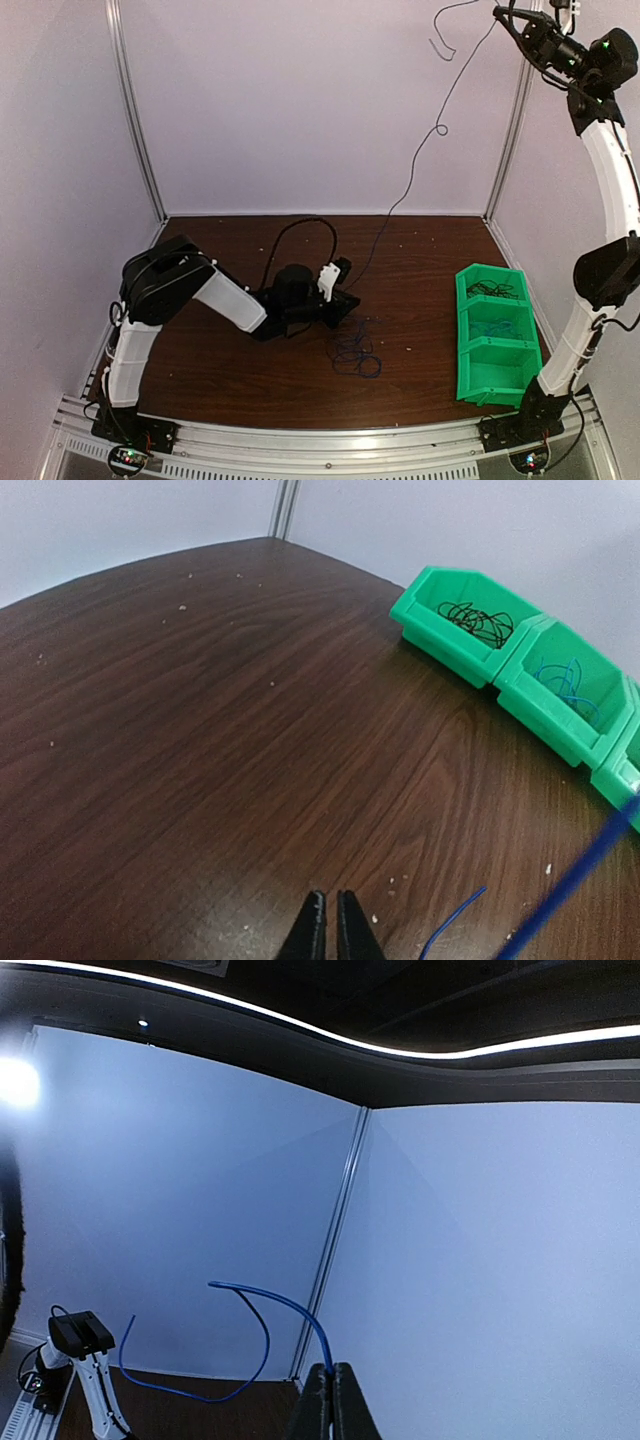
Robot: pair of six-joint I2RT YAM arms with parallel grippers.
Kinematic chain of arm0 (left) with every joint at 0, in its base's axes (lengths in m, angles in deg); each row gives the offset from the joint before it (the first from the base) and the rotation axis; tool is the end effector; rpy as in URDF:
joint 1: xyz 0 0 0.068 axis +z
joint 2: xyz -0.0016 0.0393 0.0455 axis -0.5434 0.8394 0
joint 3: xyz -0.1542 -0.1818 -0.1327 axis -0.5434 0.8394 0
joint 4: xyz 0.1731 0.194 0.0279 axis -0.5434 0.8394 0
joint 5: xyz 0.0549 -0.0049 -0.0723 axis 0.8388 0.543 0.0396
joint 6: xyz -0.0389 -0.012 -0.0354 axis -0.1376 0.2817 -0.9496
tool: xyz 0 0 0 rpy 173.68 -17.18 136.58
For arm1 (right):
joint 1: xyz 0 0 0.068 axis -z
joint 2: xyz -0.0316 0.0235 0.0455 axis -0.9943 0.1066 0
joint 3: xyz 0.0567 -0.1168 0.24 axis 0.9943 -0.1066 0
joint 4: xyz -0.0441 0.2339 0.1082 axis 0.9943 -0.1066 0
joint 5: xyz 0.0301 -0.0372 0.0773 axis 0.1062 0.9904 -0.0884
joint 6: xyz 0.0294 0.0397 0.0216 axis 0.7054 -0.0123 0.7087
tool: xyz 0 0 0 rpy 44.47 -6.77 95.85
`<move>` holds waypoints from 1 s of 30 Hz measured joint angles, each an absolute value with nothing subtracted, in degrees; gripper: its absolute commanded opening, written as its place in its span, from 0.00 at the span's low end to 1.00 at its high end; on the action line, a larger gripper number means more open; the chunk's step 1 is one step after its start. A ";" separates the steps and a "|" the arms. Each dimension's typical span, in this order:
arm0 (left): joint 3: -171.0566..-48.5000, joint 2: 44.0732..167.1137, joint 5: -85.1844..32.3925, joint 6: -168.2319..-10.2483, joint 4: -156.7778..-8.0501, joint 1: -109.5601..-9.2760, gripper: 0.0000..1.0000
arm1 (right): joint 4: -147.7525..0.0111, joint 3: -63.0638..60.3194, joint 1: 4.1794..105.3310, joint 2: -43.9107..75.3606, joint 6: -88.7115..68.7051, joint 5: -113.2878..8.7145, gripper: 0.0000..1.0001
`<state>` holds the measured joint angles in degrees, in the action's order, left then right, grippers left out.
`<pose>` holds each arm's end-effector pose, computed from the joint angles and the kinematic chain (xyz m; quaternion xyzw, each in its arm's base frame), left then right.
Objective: Untangle the cables
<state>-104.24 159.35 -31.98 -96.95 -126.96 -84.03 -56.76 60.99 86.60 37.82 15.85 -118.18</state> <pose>0.2805 -0.3615 0.0987 0.2870 0.7420 -0.4234 0.4334 0.3010 0.0198 0.6254 -0.4575 0.4244 0.3867 0.6790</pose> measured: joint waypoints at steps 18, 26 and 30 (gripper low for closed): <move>-107.65 132.18 -26.80 -89.87 -107.73 -82.72 0.00 | -53.64 44.18 92.53 30.61 16.35 -119.36 0.00; -123.69 119.72 -22.74 -83.27 -96.21 -82.72 0.00 | -66.95 36.49 90.36 28.33 4.00 -118.73 0.00; -123.32 116.47 -20.07 -81.61 -94.03 -82.72 0.00 | -72.52 33.36 88.57 26.02 -1.75 -117.62 0.00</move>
